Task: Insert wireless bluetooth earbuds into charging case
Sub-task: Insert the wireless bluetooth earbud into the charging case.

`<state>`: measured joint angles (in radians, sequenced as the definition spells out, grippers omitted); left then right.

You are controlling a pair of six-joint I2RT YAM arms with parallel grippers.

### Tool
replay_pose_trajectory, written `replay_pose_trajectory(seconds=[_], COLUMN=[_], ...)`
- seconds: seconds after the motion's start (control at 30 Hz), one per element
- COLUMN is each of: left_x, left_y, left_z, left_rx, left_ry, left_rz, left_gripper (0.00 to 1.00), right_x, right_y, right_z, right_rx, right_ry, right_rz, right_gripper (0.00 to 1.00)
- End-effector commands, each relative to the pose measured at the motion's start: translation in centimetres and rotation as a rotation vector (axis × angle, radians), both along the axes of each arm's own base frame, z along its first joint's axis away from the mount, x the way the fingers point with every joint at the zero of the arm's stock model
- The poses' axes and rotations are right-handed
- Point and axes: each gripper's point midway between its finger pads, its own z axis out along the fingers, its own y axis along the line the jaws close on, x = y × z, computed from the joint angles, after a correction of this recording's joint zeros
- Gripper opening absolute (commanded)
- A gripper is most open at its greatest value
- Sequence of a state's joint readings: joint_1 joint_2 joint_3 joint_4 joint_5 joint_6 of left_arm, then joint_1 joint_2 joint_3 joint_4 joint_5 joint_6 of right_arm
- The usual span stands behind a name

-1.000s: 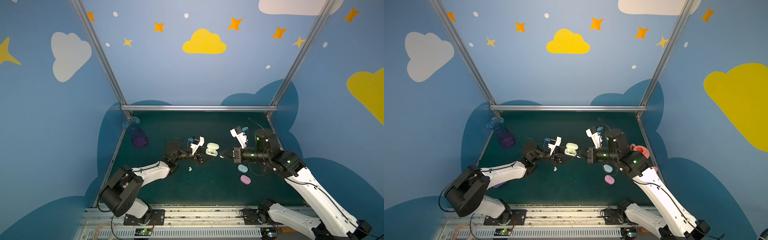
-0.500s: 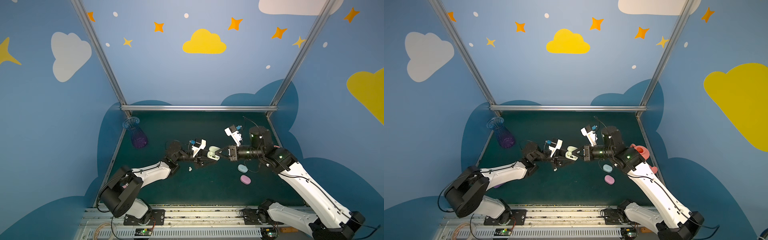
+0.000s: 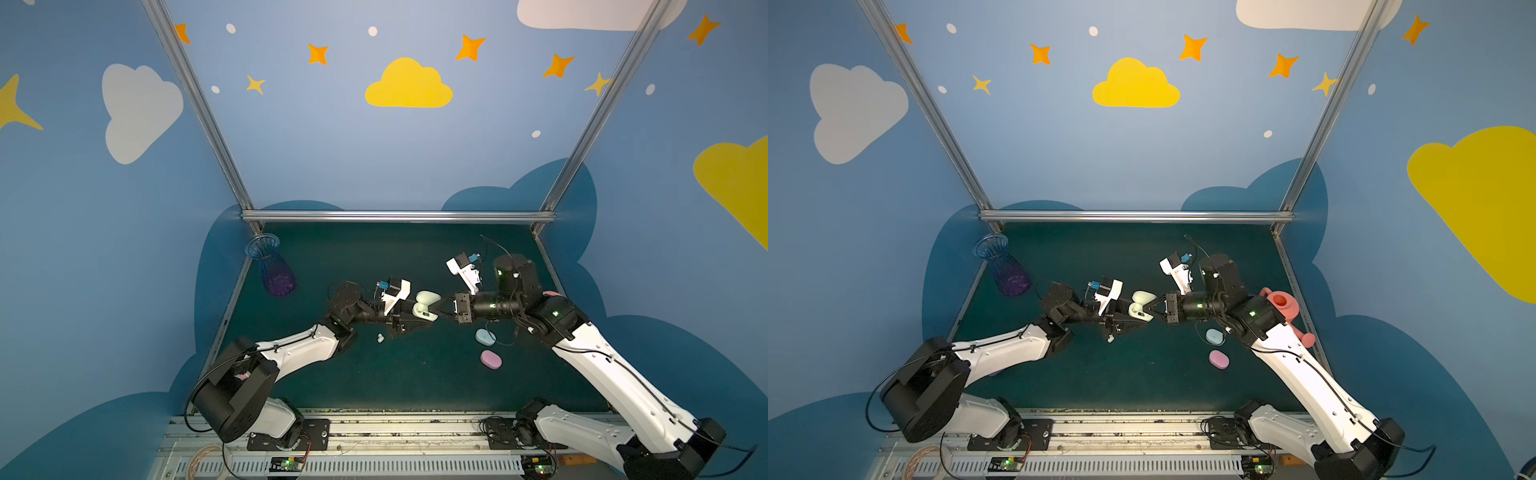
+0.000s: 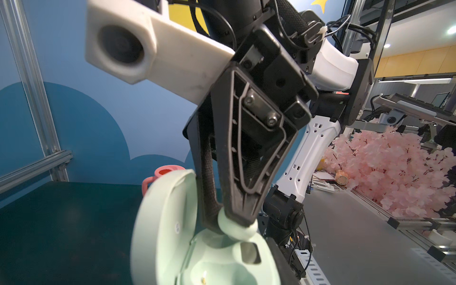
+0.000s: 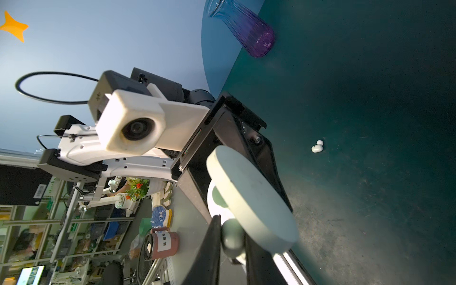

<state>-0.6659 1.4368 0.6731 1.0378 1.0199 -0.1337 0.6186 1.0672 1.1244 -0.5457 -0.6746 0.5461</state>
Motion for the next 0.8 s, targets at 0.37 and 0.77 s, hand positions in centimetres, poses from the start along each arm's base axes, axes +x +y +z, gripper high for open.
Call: replay_pose_trajectory(seconds=[0.37,0.77], left_x=[-1.0,-1.0], left_y=[0.1,0.0], left_z=[1.3,1.5], left_rx=[-0.031,-0.035], left_ry=[-0.047,-0.043], left_rz=[-0.027,-0.032], left_gripper=[0.03,0.03], right_x=[1.1,1.1], right_y=[-0.8,-0.8], right_z=[0.2,0.5], right_rx=[-0.045,-0.061], right_ry=[-0.042,-0.05], right_rz=[-0.072,-0.069], right_gripper=[0.42,0.49])
